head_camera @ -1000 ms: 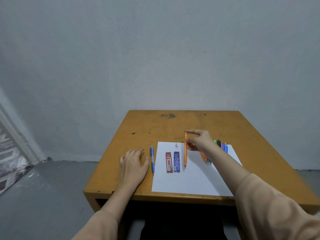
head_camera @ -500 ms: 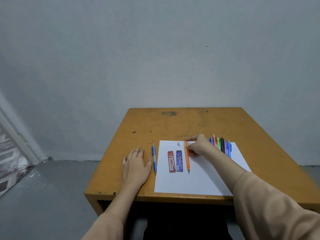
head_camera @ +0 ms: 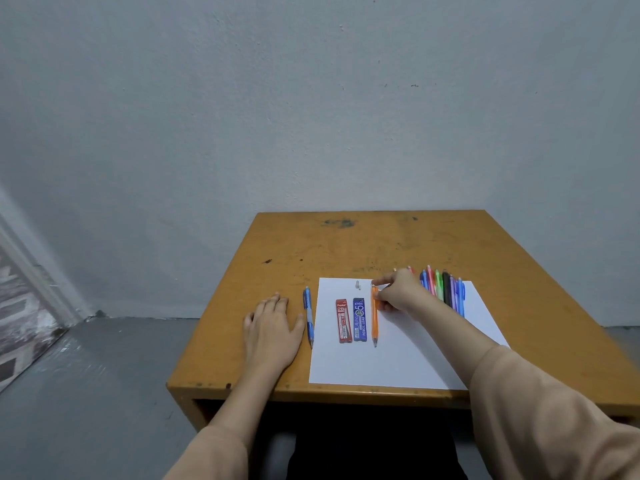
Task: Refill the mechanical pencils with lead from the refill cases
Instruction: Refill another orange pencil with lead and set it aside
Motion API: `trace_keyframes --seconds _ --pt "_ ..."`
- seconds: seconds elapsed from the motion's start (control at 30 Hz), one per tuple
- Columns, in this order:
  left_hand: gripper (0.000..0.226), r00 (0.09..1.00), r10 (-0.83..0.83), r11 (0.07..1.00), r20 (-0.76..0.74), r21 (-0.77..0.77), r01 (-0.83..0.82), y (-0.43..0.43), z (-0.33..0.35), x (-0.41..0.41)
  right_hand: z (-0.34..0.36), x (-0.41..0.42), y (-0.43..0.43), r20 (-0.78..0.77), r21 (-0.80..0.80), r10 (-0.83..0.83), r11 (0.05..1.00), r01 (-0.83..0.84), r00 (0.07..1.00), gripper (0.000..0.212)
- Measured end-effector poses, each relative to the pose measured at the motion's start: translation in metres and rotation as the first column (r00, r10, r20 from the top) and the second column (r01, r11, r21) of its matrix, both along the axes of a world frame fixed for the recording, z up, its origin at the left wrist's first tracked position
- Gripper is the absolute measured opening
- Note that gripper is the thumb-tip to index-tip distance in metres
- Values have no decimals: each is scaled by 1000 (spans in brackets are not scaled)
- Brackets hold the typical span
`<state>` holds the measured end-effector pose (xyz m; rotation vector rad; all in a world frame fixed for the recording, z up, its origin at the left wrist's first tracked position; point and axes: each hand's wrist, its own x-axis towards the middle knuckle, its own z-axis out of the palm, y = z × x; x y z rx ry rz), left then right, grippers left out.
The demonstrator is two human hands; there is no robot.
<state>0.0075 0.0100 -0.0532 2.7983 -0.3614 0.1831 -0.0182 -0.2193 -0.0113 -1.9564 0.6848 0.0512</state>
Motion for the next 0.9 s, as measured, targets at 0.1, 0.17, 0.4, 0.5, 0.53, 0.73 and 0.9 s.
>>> trace_keyframes --seconds 0.1,0.17,0.4,0.5,0.53,0.73,0.9 --pt "58 1000 -1 1000 -1 -2 1 0 0 0 0 -1 0 -2 6 0 1000 0 1000 28" --pt "57 1000 -2 1000 -2 -3 2 0 0 0 1 -2 0 -1 15 -1 1000 1 1000 30" --pt "58 1000 -3 1000 -3 -7 3 0 0 0 6 -6 -2 25 -72 35 997 -33 999 34" --pt "57 1000 -2 1000 -1 -6 2 0 -1 0 10 -8 -4 76 -145 66 988 -55 995 30" --pt "57 1000 -2 1000 -2 -5 2 0 0 0 11 -9 -4 94 -171 89 983 -72 992 29" --pt "57 1000 1 1000 -9 -14 -1 0 0 0 24 -15 1 94 -390 307 887 -249 947 32" --pt "57 1000 1 1000 -5 -11 -1 0 0 0 27 -19 10 -15 -517 430 770 -375 903 42"
